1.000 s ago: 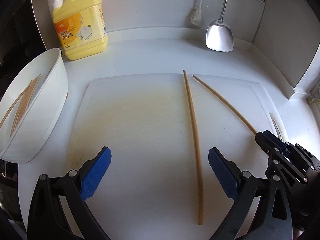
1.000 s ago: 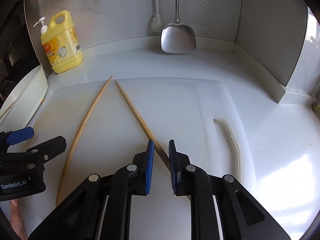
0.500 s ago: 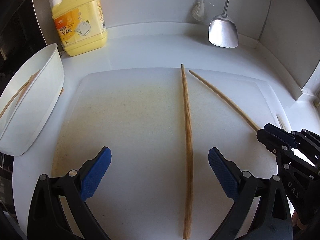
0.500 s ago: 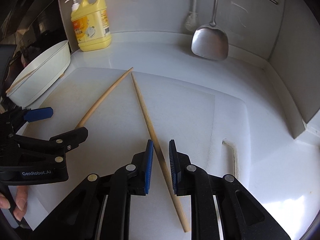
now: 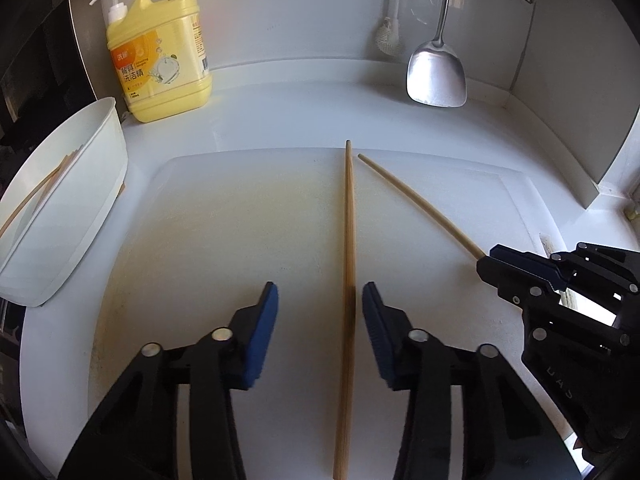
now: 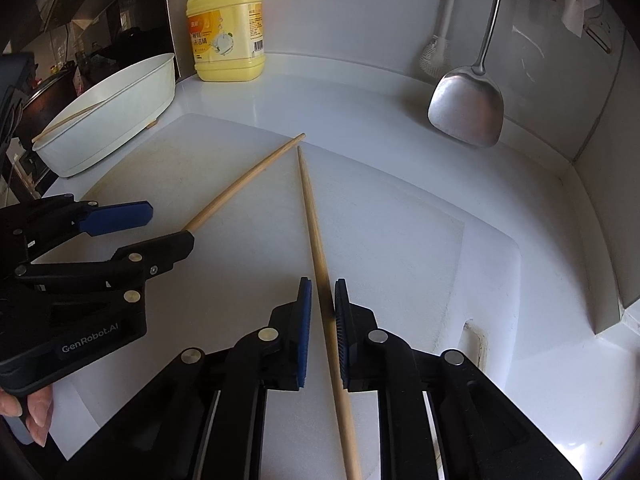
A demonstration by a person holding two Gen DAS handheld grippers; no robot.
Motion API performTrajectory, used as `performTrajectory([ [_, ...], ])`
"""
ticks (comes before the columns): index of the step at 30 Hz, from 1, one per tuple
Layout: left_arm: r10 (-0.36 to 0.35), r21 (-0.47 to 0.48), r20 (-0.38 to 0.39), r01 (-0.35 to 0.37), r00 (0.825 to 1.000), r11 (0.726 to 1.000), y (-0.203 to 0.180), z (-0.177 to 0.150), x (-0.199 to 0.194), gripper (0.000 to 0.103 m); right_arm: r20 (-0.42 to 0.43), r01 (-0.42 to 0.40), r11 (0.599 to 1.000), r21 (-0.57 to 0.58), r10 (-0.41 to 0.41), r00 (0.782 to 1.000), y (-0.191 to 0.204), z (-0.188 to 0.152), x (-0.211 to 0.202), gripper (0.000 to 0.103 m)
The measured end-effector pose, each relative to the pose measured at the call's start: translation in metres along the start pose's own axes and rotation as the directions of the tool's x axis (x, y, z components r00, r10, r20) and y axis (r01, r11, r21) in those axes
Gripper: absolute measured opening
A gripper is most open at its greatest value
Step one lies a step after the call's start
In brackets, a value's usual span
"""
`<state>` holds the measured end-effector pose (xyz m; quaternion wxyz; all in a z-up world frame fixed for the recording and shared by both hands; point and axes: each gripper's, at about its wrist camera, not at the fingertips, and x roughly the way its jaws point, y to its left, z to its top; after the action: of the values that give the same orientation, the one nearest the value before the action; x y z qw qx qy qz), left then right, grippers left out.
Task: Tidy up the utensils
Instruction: 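Carry both held chopsticks up and lower them into the basin water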
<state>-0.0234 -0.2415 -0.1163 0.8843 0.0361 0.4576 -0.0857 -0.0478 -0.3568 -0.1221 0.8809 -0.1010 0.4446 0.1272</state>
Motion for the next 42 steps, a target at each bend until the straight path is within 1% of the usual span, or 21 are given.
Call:
performTrajectory([
  [1,-0.007,0.006,0.0,0.007,1.0,1.0,-0.001,0.0,-0.001,0.026,0.002,0.013,1.0,-0.015,-0.013,1.0,0.003,0.0,0.001,0.007],
  [3,-0.023,0.025,-0.003,0.023,1.0,0.999,-0.006,0.0,-0.001,0.008,0.009,0.035,0.999,-0.039,-0.035,0.999,0.008,0.0,0.001,0.007],
  [6,-0.02,0.031,-0.012,0.02,1.0,0.999,-0.007,-0.001,-0.001,0.008,0.012,0.019,1.0,0.0,-0.019,1.0,0.004,-0.001,0.0,0.006],
  [10,-0.045,0.003,-0.033,0.045,0.998,0.999,0.001,-0.004,-0.005,0.007,0.02,-0.013,0.997,0.07,0.012,1.0,-0.003,-0.007,-0.004,0.006],
  [13,-0.066,-0.006,-0.031,0.066,0.997,0.998,0.006,-0.006,-0.012,0.007,0.025,-0.041,0.991,0.125,0.038,0.999,-0.004,-0.011,-0.008,0.006],
  [16,-0.089,-0.018,-0.032,0.088,0.996,0.996,0.01,-0.008,-0.021,0.007,0.034,-0.048,0.985,0.163,0.043,0.998,-0.003,-0.014,-0.014,0.006],
  [20,-0.094,-0.03,-0.033,0.093,0.995,0.995,0.021,-0.008,-0.038,0.007,0.052,-0.061,0.977,0.203,0.051,0.997,0.003,-0.012,-0.025,0.006],
  [24,-0.073,-0.039,-0.002,0.073,0.997,0.997,0.039,-0.001,-0.063,0.007,0.091,-0.083,0.969,0.233,0.063,0.994,0.009,-0.001,-0.044,0.006],
  [29,-0.033,-0.067,0.036,0.036,0.999,0.997,0.077,0.01,-0.096,0.007,0.145,-0.122,0.963,0.241,0.088,0.986,0.029,0.026,-0.066,0.006],
  [34,0.0,-0.117,0.078,0.009,0.997,0.993,0.134,0.021,-0.122,0.007,0.182,-0.164,0.964,0.211,0.126,0.975,0.072,0.067,-0.075,0.006],
  [39,0.05,-0.156,0.105,-0.034,0.993,0.987,0.206,0.032,-0.133,0.007,0.22,-0.198,0.967,0.162,0.16,0.962,0.131,0.124,-0.065,0.006],
  [41,0.078,-0.155,0.097,-0.062,0.992,0.986,0.239,0.037,-0.13,0.007,0.212,-0.201,0.966,0.163,0.165,0.963,0.153,0.147,-0.053,0.006],
  [42,0.079,-0.163,0.089,-0.063,0.993,0.985,0.255,0.04,-0.127,0.007,0.21,-0.213,0.962,0.17,0.176,0.962,0.164,0.157,-0.048,0.006],
])
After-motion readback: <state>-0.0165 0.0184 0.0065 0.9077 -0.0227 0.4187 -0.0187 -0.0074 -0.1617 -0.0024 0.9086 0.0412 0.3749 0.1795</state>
